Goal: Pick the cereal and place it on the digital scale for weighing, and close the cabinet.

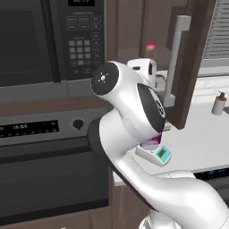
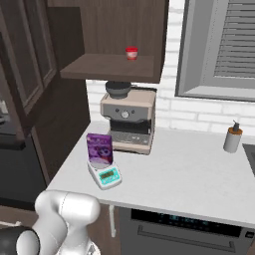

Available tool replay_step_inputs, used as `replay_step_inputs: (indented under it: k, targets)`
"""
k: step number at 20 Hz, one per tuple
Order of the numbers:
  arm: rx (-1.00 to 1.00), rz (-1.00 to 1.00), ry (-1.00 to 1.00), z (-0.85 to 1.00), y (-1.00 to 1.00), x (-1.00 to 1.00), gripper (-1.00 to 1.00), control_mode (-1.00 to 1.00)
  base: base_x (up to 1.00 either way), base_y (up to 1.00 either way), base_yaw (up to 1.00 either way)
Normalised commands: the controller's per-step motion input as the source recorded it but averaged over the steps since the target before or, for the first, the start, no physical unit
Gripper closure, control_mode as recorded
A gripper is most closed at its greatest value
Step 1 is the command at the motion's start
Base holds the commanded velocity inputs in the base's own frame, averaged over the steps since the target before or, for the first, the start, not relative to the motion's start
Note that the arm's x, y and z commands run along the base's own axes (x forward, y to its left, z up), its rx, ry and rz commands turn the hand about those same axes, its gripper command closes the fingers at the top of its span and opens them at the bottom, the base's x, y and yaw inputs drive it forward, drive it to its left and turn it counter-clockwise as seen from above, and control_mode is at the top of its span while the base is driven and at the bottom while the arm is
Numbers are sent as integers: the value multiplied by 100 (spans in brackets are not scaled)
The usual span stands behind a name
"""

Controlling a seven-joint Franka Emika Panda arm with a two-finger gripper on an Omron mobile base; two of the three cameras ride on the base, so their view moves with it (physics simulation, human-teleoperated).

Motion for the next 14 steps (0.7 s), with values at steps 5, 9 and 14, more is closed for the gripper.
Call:
replay_step_inputs:
  k: [5,9,14]
  targets:
    - [10,1,0,0,-100,62,-100,-100,0,0,0]
    - [12,5,-5,0,-96,92,-100,-100,0,0,0]
    - [13,14,-13,16,-78,87,-100,-100,0,0,0]
